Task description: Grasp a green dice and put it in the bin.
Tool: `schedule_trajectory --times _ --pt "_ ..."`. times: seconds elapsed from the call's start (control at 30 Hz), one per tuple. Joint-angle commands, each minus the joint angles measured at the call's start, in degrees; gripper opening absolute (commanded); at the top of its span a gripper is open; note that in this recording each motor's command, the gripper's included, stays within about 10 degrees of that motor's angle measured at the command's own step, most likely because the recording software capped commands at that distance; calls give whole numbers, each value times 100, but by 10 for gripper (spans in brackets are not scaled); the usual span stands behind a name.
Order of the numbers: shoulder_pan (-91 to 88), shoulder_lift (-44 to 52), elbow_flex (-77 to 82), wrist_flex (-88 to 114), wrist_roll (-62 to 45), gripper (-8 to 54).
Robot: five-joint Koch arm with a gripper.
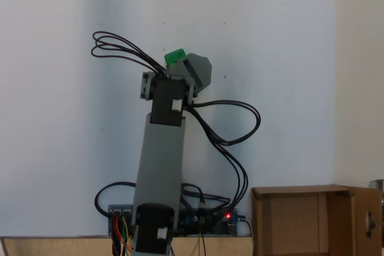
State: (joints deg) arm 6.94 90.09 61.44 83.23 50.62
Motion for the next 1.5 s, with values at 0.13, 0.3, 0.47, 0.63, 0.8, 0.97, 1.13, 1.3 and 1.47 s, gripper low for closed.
schedule_trajectory --times 0.13,0.3,0.47,0.63,0.8,0.97,1.13,1.3,1.47 --pt "-193 -246 -352 -185 519 426" --pt "-369 -360 -352 -360 519 425" --pt "-483 -422 -343 -686 519 425" --pt "-475 -554 -255 -826 545 425" --pt "-413 -589 26 -1081 554 424" --pt "-360 -589 229 -1283 563 424" --pt "-360 -589 475 -1582 563 424" --pt "-378 -606 659 -1749 563 424" --pt "-404 -633 791 -1863 563 424"
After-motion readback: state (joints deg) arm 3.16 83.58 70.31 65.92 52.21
